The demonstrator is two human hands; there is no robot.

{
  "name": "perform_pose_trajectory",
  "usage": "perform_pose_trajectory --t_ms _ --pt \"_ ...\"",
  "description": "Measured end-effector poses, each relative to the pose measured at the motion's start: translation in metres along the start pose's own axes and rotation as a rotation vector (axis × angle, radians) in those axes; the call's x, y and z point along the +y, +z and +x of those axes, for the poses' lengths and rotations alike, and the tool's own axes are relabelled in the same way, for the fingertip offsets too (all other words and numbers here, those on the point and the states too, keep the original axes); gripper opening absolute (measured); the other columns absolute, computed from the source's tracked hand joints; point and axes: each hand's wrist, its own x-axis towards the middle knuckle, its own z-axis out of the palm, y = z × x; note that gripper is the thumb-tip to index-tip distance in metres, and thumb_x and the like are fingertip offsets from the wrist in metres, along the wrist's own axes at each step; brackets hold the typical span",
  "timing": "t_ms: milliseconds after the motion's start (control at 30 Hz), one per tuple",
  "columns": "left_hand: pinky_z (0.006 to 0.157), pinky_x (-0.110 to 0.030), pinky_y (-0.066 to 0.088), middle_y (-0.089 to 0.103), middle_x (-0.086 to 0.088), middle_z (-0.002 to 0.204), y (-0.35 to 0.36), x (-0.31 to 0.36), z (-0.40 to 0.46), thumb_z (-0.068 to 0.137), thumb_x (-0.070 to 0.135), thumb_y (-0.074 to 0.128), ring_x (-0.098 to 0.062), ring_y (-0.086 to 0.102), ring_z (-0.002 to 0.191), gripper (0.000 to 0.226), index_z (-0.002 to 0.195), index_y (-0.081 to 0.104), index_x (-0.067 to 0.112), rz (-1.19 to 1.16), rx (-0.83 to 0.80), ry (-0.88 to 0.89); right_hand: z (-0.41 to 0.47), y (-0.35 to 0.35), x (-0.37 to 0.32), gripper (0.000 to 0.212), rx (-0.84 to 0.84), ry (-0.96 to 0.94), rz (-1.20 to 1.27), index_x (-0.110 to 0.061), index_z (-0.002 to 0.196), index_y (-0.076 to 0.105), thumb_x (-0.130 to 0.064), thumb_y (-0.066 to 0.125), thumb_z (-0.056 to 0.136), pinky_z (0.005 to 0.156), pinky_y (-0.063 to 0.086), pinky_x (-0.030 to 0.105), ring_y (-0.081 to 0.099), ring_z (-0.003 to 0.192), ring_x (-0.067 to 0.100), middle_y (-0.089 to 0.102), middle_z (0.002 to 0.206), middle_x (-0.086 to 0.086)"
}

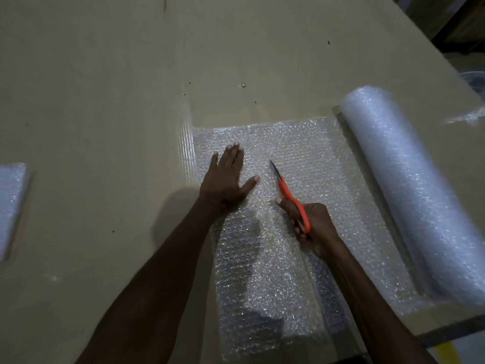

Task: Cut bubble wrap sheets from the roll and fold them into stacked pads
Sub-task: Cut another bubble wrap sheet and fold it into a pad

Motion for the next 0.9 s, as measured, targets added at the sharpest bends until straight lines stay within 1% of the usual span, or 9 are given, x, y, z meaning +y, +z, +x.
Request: perform_pose_trajectory --t_ms 167,233,300,367,467,533,700,800,900 --pt "0.124 -0.046 -0.005 -0.004 -0.006 0.168 0.001 0.000 0.001 0.095 0.072 0.019 -0.019 -0.007 0.154 0.091 0.160 0.005 0.010 0.002 0.000 -0.001 0.009 0.003 -0.006 0.042 0.018 0.005 -0.048 0.002 0.071 0.064 -0.033 0.086 0.081 0.033 0.026 0.017 0.036 0.030 0.012 0.050 0.046 0.008" --pt "0.124 -0.046 -0.005 -0.004 -0.006 0.168 0.002 0.000 0.001 0.095 0.071 0.020 -0.018 -0.007 0.154 0.090 0.160 0.006 0.009 0.000 0.009 0.000 0.012 0.003 -0.007 0.043 0.010 -0.011 -0.062 0.004 0.078 0.066 -0.033 0.087 0.079 0.033 0.026 0.018 0.036 0.030 0.013 0.050 0.047 0.009" --pt "0.124 -0.046 -0.005 -0.004 -0.006 0.168 0.002 0.000 0.000 0.095 0.071 0.021 -0.018 -0.007 0.154 0.091 0.160 0.006 0.009 0.001 0.013 0.001 0.013 0.003 -0.004 0.042 0.006 -0.012 -0.053 0.006 0.080 0.068 -0.031 0.088 0.079 0.033 0.026 0.018 0.036 0.030 0.013 0.050 0.047 0.009" --pt "0.124 -0.046 -0.004 -0.003 -0.007 0.168 0.003 0.000 0.000 0.095 0.072 0.020 -0.018 -0.006 0.154 0.091 0.160 0.006 0.009 0.004 0.017 0.000 0.013 0.001 -0.003 0.040 0.009 -0.008 -0.037 0.006 0.075 0.067 -0.028 0.088 0.079 0.033 0.027 0.017 0.037 0.030 0.013 0.051 0.047 0.009" --pt "0.124 -0.046 -0.002 -0.003 -0.007 0.168 0.003 0.000 0.000 0.094 0.072 0.019 -0.018 -0.006 0.154 0.092 0.160 0.006 0.009 0.007 0.021 0.002 0.017 0.002 -0.007 0.041 0.008 -0.010 -0.064 -0.005 0.059 0.065 -0.034 0.087 0.079 0.034 0.027 0.017 0.038 0.031 0.012 0.052 0.046 0.007" --pt "0.124 -0.046 -0.002 -0.003 -0.007 0.168 0.003 0.000 -0.001 0.094 0.072 0.018 -0.018 -0.006 0.154 0.092 0.160 0.005 0.009 0.002 0.021 0.004 0.022 0.004 -0.010 0.042 0.006 -0.019 -0.077 -0.008 0.056 0.065 -0.036 0.087 0.078 0.034 0.027 0.017 0.038 0.031 0.013 0.052 0.047 0.007" --pt "0.125 -0.046 -0.002 -0.003 -0.007 0.168 0.004 -0.001 -0.002 0.094 0.073 0.017 -0.019 -0.005 0.154 0.093 0.159 0.006 0.008 0.014 0.030 0.010 0.028 0.004 -0.007 0.045 0.004 -0.014 -0.102 -0.003 0.066 0.067 -0.041 0.090 0.074 0.035 0.029 0.018 0.039 0.032 0.014 0.052 0.053 0.012" --pt "0.124 -0.046 -0.002 -0.005 -0.008 0.167 0.004 -0.001 -0.001 0.095 0.072 0.018 -0.020 -0.006 0.154 0.092 0.159 0.004 0.008 0.018 0.024 0.011 0.029 0.005 -0.011 0.044 0.011 0.002 -0.087 -0.004 0.065 0.067 -0.041 0.089 0.075 0.035 0.029 0.018 0.040 0.033 0.013 0.053 0.052 0.010" --pt "0.124 -0.046 -0.003 -0.006 -0.007 0.167 0.004 -0.001 -0.001 0.095 0.072 0.017 -0.020 -0.007 0.154 0.092 0.159 0.003 0.008 0.017 0.020 0.012 0.035 0.009 -0.017 0.046 0.016 -0.003 -0.100 0.000 0.074 0.069 -0.041 0.088 0.075 0.035 0.029 0.018 0.039 0.034 0.013 0.052 0.051 0.008"
